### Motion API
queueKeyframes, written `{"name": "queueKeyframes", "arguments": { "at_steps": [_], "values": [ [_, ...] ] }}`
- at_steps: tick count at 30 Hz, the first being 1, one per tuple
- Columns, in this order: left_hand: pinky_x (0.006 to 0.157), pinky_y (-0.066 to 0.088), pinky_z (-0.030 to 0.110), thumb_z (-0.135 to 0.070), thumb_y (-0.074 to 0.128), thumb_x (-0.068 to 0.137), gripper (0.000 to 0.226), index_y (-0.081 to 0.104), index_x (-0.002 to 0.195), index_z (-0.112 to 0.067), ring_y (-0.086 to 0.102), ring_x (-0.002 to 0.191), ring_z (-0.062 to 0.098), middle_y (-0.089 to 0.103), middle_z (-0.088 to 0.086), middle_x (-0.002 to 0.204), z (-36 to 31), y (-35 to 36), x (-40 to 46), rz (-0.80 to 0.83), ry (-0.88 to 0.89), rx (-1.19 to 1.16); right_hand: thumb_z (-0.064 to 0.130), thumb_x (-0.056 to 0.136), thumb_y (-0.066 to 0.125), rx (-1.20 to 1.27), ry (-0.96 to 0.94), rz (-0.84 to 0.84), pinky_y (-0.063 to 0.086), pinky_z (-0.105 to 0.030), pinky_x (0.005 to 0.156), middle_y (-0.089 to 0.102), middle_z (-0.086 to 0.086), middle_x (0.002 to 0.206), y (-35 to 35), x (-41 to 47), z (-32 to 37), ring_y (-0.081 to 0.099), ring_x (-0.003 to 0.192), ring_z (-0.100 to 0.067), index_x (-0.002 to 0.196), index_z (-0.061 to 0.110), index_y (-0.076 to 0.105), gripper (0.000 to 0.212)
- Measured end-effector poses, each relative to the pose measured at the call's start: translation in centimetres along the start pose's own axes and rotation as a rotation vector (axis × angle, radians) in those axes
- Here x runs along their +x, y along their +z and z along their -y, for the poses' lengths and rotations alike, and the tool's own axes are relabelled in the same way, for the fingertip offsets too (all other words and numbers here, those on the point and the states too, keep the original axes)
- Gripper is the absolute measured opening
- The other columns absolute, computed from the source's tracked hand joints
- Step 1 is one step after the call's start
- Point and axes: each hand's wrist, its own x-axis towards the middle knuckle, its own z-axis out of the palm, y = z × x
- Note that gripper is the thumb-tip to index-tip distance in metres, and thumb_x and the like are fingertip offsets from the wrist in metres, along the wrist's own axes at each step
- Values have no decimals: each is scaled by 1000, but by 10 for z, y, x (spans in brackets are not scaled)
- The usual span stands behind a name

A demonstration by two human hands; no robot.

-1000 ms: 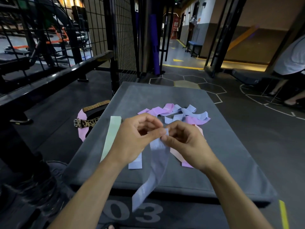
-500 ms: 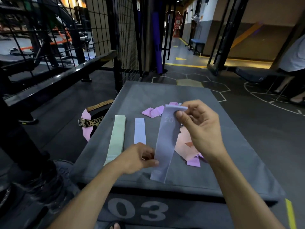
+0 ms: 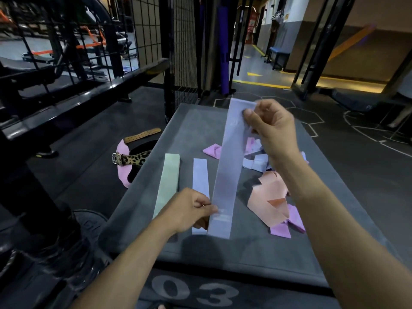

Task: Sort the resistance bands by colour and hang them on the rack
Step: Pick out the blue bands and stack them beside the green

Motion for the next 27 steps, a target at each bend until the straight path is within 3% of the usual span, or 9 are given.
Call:
{"name": "queueKeyframes", "arguments": {
  "at_steps": [4,6,8,10,13,16,20,24,27],
  "values": [
    [56,48,24,-27,77,89,36,57,63,-11,74,58,21,65,-1,54,6,-7,12,-35,-150,110,10,93,71,24,174,-35,49,-25,62,64,3,71,33,34,-60,55,63,-10,85,14,65,11],
    [54,47,23,-31,76,90,26,56,83,-16,71,52,14,68,-3,58,6,-9,16,-17,-201,186,10,93,70,-46,255,-24,49,-19,59,64,2,72,48,45,-93,55,61,-7,87,9,66,7],
    [45,44,18,-31,72,92,31,49,108,-16,64,43,7,70,0,68,3,-10,20,-28,-246,260,12,93,70,-145,325,12,47,-17,56,64,3,73,60,55,-125,56,61,-6,84,11,66,10],
    [35,38,16,-29,68,95,35,42,114,-15,59,40,7,67,2,75,0,-10,26,-59,-274,341,13,94,70,-196,395,48,45,-18,53,63,3,70,70,61,-156,54,58,-5,76,16,64,18],
    [50,46,27,-26,63,95,37,38,118,-11,69,70,24,65,11,98,-2,-10,36,-88,-299,439,14,94,69,-296,456,124,44,-15,52,60,4,66,84,64,-191,51,48,1,74,18,63,21],
    [71,52,39,-15,62,94,43,39,128,-7,67,99,38,60,18,120,-3,-8,43,-39,-351,524,18,93,67,-461,479,217,41,-12,57,58,7,66,95,63,-212,52,56,-4,67,23,60,28],
    [72,45,36,-11,61,94,36,49,127,-7,62,103,34,57,16,123,0,-7,46,25,-356,648,14,89,67,-511,511,203,38,-11,58,60,-1,76,104,58,-229,51,74,-15,74,17,65,16],
    [62,38,28,-10,51,98,19,53,117,-13,52,87,28,55,11,123,6,-7,45,0,-380,609,14,86,67,-573,535,204,44,-22,69,63,-1,77,108,56,-235,55,75,-17,76,17,67,11],
    [75,43,30,-10,54,98,30,52,128,-11,58,108,32,52,13,129,4,-6,43,16,-359,677,14,86,65,-635,529,210,46,-25,72,66,-2,82,110,56,-237,58,77,-20,77,17,67,9]
  ]
}}
